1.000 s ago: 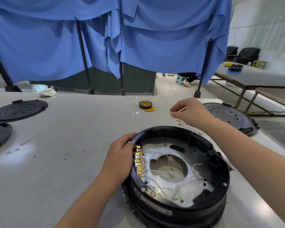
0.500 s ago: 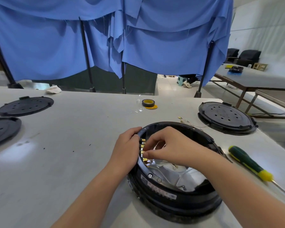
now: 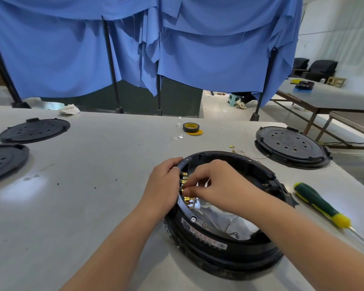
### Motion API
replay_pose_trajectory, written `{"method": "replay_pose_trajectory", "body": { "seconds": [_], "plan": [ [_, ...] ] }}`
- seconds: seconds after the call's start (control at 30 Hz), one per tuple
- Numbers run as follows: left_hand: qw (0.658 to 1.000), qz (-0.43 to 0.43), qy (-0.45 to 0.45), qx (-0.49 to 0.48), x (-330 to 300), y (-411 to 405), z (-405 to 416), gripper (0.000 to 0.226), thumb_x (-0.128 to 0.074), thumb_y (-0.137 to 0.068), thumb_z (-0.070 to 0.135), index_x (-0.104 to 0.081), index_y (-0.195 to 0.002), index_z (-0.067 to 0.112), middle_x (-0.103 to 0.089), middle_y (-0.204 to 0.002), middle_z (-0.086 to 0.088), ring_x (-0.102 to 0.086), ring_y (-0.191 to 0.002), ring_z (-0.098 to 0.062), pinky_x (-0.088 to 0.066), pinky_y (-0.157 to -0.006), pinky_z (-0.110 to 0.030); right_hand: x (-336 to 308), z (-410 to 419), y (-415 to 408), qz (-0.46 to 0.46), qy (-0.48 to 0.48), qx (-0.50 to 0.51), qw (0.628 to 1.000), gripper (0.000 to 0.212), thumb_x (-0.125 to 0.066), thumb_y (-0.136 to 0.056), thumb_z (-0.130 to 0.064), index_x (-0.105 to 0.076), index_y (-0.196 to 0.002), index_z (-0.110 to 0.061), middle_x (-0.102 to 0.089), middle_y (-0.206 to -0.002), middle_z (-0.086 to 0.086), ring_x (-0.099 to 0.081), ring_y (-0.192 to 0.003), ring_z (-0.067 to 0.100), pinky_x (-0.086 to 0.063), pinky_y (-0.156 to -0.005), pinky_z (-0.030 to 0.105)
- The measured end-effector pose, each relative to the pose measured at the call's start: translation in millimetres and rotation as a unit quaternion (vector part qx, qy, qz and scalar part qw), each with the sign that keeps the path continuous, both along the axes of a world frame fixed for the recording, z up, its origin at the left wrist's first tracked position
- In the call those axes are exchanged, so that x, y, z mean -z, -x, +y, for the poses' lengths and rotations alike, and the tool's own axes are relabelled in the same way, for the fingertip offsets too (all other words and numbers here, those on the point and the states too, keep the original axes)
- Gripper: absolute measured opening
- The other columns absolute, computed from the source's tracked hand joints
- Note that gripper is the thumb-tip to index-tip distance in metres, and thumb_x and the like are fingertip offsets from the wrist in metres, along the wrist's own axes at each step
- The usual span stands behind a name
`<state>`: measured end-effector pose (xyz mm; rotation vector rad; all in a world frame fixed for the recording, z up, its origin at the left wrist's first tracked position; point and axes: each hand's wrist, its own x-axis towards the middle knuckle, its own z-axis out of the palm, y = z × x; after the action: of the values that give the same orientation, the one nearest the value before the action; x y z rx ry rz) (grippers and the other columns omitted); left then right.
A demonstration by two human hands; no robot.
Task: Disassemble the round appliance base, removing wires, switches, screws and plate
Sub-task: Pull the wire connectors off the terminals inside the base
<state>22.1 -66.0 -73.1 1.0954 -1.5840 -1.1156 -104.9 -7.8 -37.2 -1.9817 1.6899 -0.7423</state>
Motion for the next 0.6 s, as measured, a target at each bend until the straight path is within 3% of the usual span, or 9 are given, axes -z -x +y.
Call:
{"method": "replay_pose_trajectory", "body": {
  "seconds": [0.37, 0.6],
  "plan": [
    [1.0, 0.002, -0.01, -0.006, 2.3, 1.4, -2.9, 0.039, -0.041, -0.09, 0.0, -0.066, -0.118, 0.009, -0.068, -0.115, -0.004, -0.06, -0.11, -0.019, -0.044, -0.101, -0.038, -2.0, 3.3, -1.9, 0.047, 0.044, -0.003, 0.998, 0.01, -0.072, -0.079, -0.029, -0.075, -0.075, -0.02, -0.069, -0.073, -0.003, -0.063, -0.069, 0.009, -0.053, -0.068, 0.033],
    [1.0, 0.001, -0.013, -0.012, 2.0, 1.7, -2.7, 0.039, -0.041, -0.089, 0.0, -0.065, -0.119, 0.008, -0.068, -0.117, -0.005, -0.06, -0.112, -0.02, -0.044, -0.102, -0.041, -1.9, 3.8, -0.9, 0.039, 0.034, -0.001, 0.999, 0.006, -0.072, -0.079, -0.026, -0.075, -0.075, -0.024, -0.072, -0.072, -0.004, -0.061, -0.066, 0.004, -0.049, -0.062, 0.02]
  ]
}}
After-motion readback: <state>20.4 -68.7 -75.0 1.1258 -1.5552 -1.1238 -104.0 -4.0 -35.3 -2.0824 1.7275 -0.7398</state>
